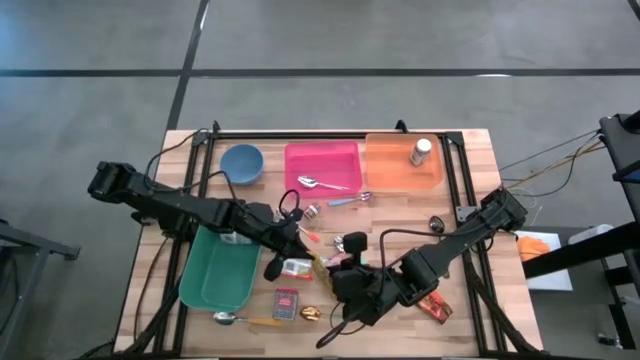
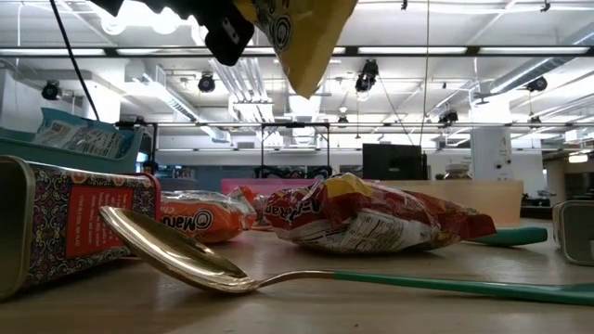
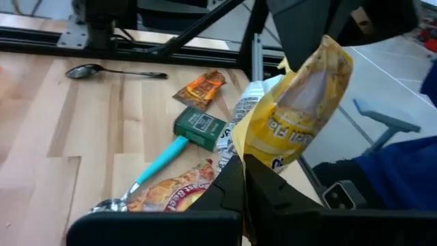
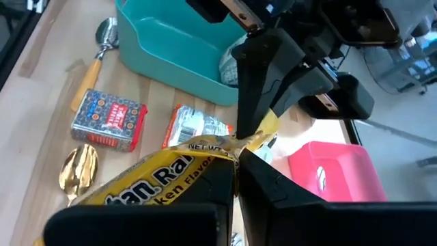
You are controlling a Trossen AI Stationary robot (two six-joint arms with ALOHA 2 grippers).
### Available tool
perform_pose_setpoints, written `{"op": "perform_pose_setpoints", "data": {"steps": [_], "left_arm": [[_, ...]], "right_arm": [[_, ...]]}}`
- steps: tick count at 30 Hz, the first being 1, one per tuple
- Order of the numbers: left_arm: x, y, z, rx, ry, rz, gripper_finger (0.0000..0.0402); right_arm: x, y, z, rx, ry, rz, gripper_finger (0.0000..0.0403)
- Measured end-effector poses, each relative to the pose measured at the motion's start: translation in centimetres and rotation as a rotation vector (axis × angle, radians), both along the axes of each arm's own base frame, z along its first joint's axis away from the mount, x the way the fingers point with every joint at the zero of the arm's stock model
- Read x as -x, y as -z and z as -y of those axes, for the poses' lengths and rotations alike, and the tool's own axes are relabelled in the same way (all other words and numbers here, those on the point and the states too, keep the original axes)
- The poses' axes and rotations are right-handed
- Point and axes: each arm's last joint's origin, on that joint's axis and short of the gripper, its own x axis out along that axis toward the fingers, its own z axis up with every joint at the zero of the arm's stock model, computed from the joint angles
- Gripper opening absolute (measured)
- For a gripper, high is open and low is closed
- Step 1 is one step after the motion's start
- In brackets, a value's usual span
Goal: Pick & Place Food Item
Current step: Put the yellow noodle pack into the green bin
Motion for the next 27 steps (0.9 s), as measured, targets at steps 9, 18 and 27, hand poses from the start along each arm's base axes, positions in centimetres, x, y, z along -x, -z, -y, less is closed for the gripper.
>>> {"op": "perform_pose_setpoints", "data": {"steps": [9, 18, 27], "left_arm": [[0.0, 0.0, -0.1, 0.018, -0.063, -0.013, 0.0000], [1.6, -1.0, -0.5, -0.043, -0.185, -0.042, 0.0000], [5.2, -2.6, -0.6, -0.120, -0.393, -0.100, 0.0000]], "right_arm": [[0.1, 0.1, 0.3, -0.033, 0.042, -0.002, 0.0129], [0.1, -0.3, 0.3, 0.009, 0.013, -0.010, 0.0242], [1.1, 0.5, 1.0, 0.000, 0.093, -0.094, 0.0276]]}}
